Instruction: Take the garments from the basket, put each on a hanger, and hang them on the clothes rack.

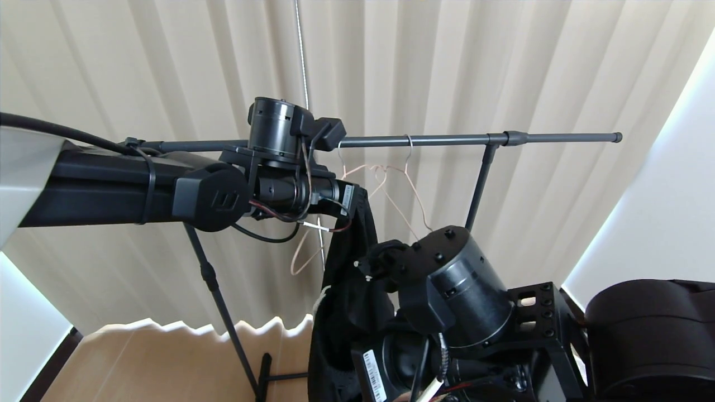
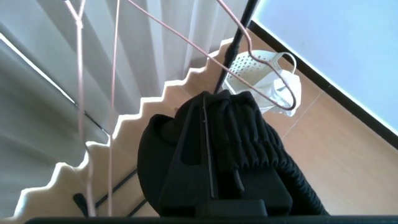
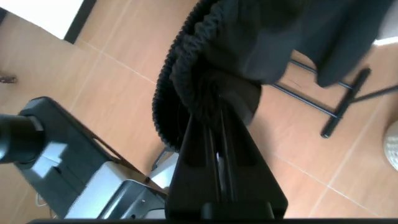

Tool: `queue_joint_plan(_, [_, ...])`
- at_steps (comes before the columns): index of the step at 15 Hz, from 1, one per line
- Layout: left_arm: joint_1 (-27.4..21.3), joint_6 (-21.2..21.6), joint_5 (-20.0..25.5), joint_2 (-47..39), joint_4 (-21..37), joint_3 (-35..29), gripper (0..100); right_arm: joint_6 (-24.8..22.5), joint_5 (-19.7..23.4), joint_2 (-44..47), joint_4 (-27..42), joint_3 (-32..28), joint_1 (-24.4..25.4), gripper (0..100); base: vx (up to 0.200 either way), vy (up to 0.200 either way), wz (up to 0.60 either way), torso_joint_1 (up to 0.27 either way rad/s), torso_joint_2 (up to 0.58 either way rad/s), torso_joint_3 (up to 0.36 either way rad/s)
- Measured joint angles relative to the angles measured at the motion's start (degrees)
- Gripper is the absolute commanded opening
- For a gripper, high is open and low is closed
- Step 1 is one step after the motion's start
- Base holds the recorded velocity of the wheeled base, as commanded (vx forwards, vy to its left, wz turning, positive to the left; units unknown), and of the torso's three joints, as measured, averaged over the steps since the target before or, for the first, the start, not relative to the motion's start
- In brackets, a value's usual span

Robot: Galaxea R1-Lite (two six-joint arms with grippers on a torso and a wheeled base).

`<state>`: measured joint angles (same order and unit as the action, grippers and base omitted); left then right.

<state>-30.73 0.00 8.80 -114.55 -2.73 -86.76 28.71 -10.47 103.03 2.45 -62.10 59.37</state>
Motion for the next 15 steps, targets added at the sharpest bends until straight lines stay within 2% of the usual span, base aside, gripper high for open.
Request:
queue_joint_plan(3, [2.23, 1.08, 0.0, 1.35, 0.35, 2.22, 0, -1.1, -2.28, -3.34, 0.04, 4.68, -4.8, 0, 0.0, 0.0, 0.0, 0.0, 0.0, 0.0])
queue_joint_plan(7, [4.13, 4.53, -0.02, 5.07, 1.12, 8.66, 0, -6.74, -4.72, -5.9, -0.02, 6.58, -14.71, 0, 0.0, 0.0, 0.0, 0.0, 0.0, 0.0])
queue_joint_plan(10, [4.63, 8.4, -0.16, 10.81, 1.23, 18.43, 0, -8.4, -5.32, -4.02, -0.34, -1.07, -20.83, 0, 0.0, 0.0, 0.0, 0.0, 0.0, 0.0])
queue_joint_plan(12, [4.8, 11.19, -0.22, 15.24, 1.12, 25.6, 0, -8.05, -5.45, -0.67, -0.32, -8.83, -22.8, 0, 0.0, 0.0, 0.0, 0.0, 0.0, 0.0])
queue_joint_plan(15, [3.12, 12.42, -0.21, 20.3, 1.01, 33.79, 0, -7.41, -5.71, 5.4, 0.11, -18.97, -24.17, 0, 0.0, 0.0, 0.0, 0.0, 0.0, 0.0])
